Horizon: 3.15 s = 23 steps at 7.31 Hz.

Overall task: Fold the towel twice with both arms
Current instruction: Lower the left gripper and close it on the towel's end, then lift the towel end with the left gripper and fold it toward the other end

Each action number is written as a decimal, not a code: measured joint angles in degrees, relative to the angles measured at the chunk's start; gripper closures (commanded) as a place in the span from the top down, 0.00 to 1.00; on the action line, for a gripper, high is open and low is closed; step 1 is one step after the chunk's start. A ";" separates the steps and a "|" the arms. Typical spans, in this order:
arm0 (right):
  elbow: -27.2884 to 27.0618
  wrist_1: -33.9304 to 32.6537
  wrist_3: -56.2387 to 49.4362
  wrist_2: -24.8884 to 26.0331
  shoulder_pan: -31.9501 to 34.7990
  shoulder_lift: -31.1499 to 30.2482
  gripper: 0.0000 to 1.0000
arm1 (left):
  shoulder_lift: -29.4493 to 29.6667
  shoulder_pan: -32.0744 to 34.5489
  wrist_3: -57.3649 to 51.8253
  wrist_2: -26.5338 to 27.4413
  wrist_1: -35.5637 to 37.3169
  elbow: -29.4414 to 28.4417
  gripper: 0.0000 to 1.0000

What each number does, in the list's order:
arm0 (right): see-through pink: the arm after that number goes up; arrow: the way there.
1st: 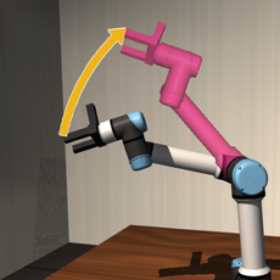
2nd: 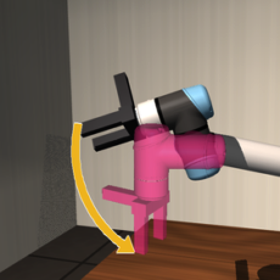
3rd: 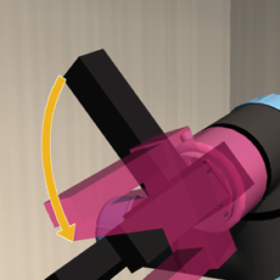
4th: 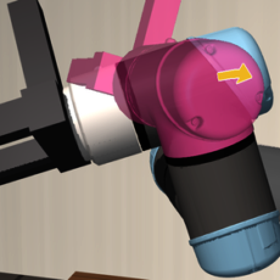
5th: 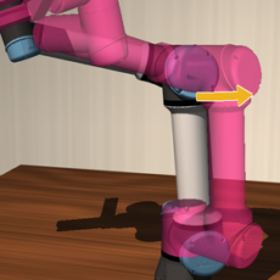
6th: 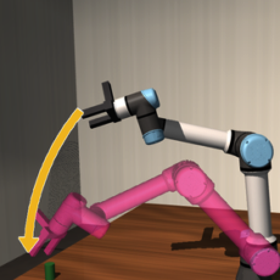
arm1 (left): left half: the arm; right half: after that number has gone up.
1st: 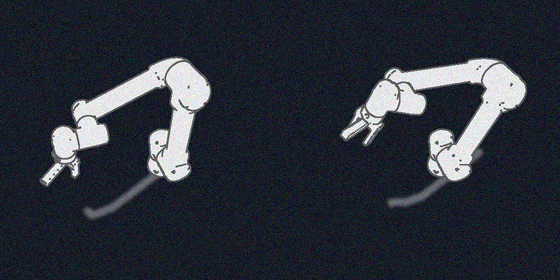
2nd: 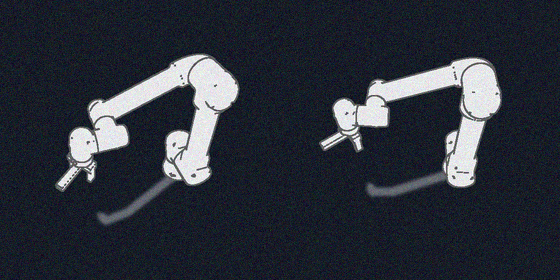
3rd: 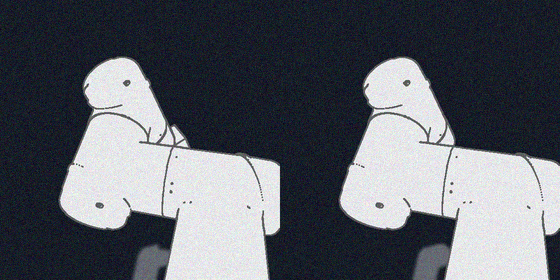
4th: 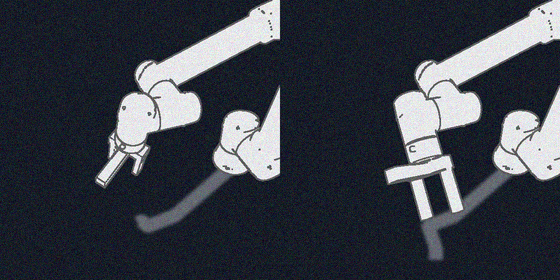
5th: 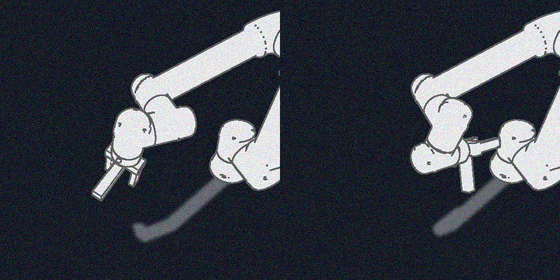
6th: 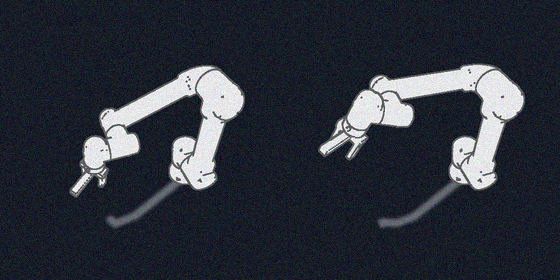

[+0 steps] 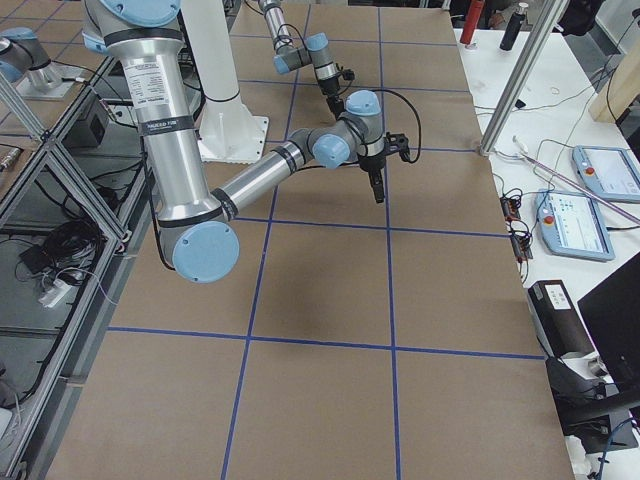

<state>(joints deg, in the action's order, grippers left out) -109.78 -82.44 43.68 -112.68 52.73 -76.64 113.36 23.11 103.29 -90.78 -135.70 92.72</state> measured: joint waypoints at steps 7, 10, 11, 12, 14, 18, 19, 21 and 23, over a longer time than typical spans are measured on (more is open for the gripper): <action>-0.08 0.00 0.02 0.09 0.00 0.00 0.99 | -2.30 -0.12 -0.08 -0.08 0.10 2.13 0.50; -0.09 0.00 0.05 0.09 0.00 0.00 0.99 | -1.84 -1.10 -0.03 0.05 0.23 1.49 0.40; -0.08 0.00 0.04 0.09 0.00 -0.02 0.99 | -1.70 -1.21 -0.02 0.07 0.22 1.33 0.32; -0.08 0.00 0.05 0.09 0.00 -0.09 0.99 | -1.62 -1.24 -0.02 0.07 0.22 1.28 0.31; -0.08 0.00 0.01 0.09 0.00 -0.16 0.99 | -1.67 -1.24 -0.02 0.07 0.19 1.15 0.30; -0.08 0.00 0.00 0.09 0.00 -0.26 0.99 | -1.96 -1.06 -0.02 0.08 0.16 1.17 0.32; -0.08 0.00 0.00 0.09 0.00 -0.26 0.99 | -1.94 -1.07 -0.02 0.08 0.14 1.18 0.31; -0.14 0.00 0.00 0.09 0.00 -0.26 0.99 | -1.89 -1.09 -0.02 0.08 0.17 1.16 0.17; -0.17 0.00 0.00 0.09 0.00 -0.27 0.99 | -1.84 -1.06 -0.02 0.08 0.12 1.15 0.11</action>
<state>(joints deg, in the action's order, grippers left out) -109.95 -82.44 43.68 -112.59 52.73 -76.90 111.51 22.06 103.27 -90.70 -135.59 93.87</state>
